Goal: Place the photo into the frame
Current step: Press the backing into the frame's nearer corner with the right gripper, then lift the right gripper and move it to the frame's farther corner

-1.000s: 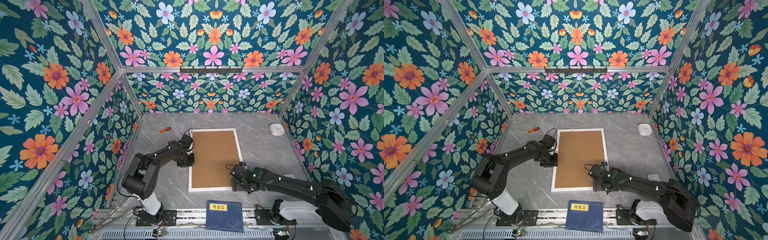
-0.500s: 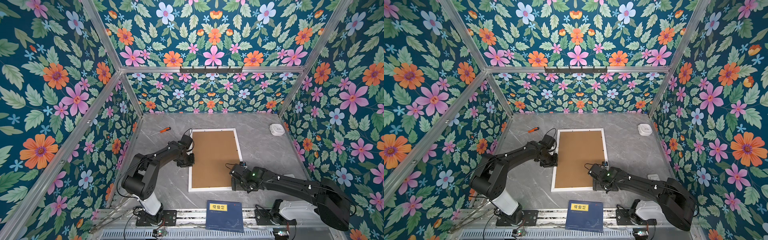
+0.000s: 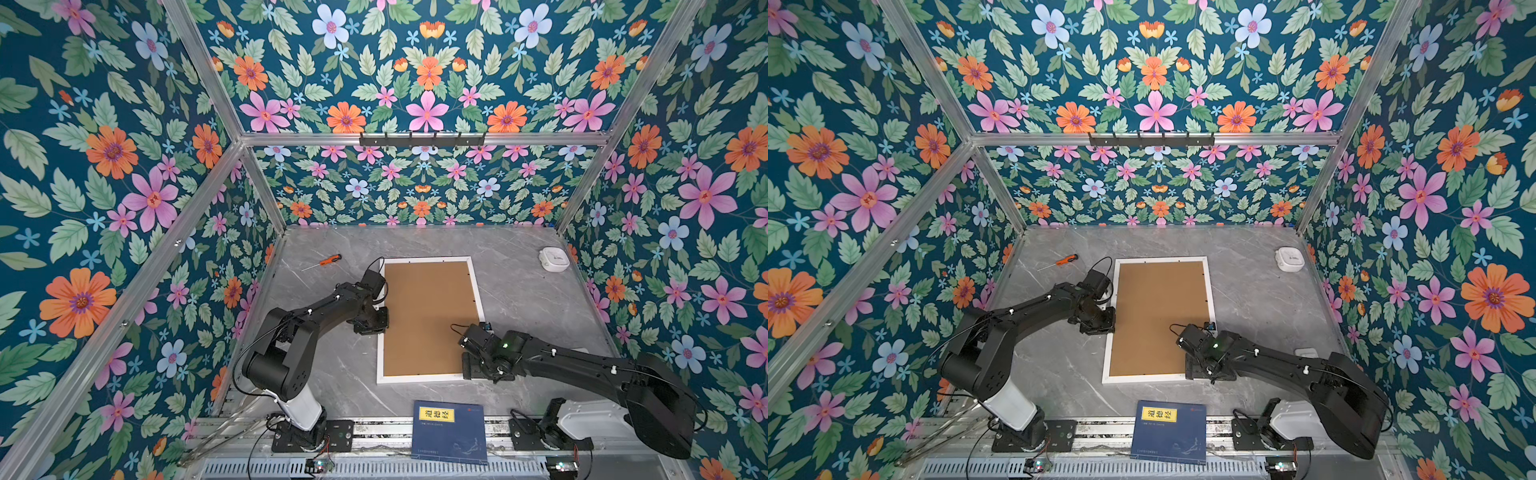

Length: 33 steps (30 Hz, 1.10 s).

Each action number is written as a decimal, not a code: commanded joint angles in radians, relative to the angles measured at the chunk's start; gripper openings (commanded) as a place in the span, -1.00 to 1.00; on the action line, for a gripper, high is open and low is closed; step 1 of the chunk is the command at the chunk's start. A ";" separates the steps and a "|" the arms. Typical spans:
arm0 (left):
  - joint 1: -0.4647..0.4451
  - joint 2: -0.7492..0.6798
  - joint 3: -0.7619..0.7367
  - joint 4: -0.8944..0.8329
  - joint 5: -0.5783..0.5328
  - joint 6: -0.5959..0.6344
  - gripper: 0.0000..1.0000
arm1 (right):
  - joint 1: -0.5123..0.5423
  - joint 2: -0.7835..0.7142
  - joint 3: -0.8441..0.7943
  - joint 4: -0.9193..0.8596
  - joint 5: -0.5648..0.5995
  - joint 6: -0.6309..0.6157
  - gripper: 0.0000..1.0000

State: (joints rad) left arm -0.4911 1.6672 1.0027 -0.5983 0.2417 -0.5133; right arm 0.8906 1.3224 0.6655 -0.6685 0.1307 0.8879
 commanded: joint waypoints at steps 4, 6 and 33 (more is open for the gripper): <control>0.000 0.002 -0.006 -0.021 -0.015 0.007 -0.58 | 0.002 0.023 -0.014 0.031 0.024 0.004 0.81; 0.000 0.002 -0.005 -0.023 -0.016 0.007 -0.58 | 0.002 0.018 -0.008 0.029 0.023 0.001 0.81; 0.000 0.008 -0.013 -0.008 -0.022 0.018 -0.58 | -0.394 0.026 0.292 0.173 -0.272 -0.417 0.77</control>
State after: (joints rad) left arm -0.4915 1.6672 0.9977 -0.5911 0.2424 -0.4953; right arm 0.5323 1.3144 0.9115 -0.5701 -0.0696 0.5800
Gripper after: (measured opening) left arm 0.214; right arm 0.885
